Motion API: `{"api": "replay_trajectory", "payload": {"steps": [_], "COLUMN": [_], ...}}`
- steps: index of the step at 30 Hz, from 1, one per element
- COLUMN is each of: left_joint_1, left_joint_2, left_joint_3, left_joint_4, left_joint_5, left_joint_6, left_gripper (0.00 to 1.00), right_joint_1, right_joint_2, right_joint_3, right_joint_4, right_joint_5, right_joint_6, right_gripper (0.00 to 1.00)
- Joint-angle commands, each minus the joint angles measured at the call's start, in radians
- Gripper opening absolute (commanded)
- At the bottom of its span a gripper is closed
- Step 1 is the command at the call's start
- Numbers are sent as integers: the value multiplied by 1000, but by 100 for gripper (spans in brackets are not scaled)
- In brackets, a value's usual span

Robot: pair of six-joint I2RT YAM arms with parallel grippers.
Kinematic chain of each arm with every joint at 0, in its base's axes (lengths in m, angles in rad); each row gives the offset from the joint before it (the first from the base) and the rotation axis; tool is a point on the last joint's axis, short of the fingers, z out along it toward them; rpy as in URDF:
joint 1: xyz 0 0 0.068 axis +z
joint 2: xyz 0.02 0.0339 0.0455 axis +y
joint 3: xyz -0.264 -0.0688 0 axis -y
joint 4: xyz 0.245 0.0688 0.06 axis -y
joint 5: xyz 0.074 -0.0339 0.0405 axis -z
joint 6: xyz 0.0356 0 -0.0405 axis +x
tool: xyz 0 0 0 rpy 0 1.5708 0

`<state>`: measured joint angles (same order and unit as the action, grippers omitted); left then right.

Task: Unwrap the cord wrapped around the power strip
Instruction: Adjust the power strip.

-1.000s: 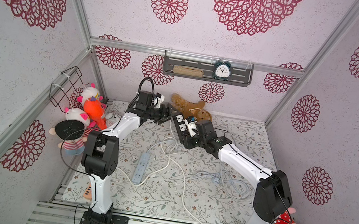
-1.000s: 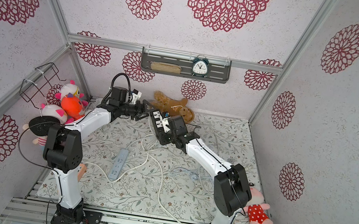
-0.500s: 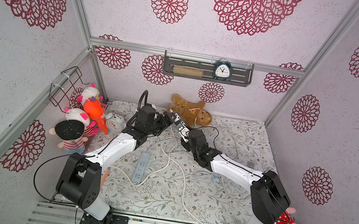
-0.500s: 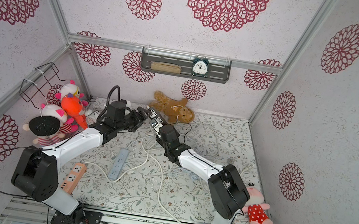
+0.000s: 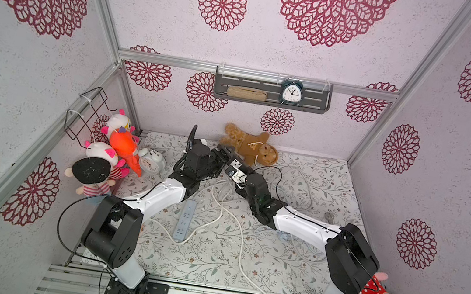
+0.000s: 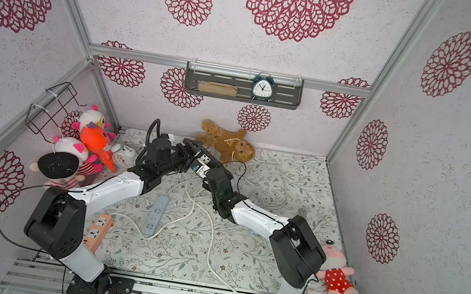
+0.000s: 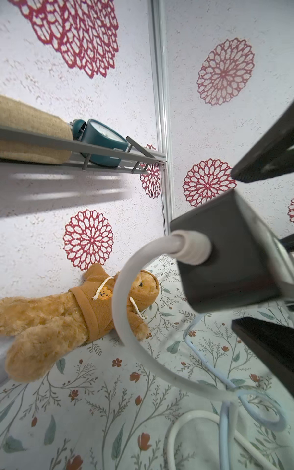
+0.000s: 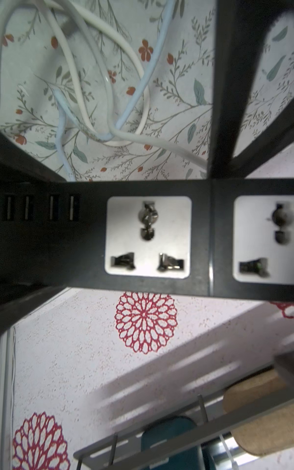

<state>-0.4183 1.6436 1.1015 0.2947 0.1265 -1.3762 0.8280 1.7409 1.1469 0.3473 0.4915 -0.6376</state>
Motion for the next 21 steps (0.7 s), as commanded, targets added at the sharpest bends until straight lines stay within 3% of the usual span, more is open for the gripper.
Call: {"api": "replay_trajectory", "payload": {"steps": [1,5,12,16,19,21], "left_joint_1": [-7,-8,-2,32,65,81], "left_joint_2": [38,56,56,58,64,66], "left_joint_3": [8,14,21,59,104,145], "left_joint_4": [73,76,69,-1,-52,-105], "left_joint_5": [20,28,65,144,226,269], "left_joint_6": [-47,-56,-36,3,37,75], "left_gripper": [81,72,35,14,5,3], "right_joint_1": [14,20,10,-47,-117,-165], "right_joint_2": [-66,-63,-54,-119,-190,-232], "right_joint_3": [2,4,4,0,24,13], "right_joint_4": [96,105,77,-36,-173,-247], "right_joint_5": [-28,-21,-92,-301,-491,-578], "right_joint_6": [50,40,45,152,281,330], "right_gripper": [0,0,0,50,69,72]}}
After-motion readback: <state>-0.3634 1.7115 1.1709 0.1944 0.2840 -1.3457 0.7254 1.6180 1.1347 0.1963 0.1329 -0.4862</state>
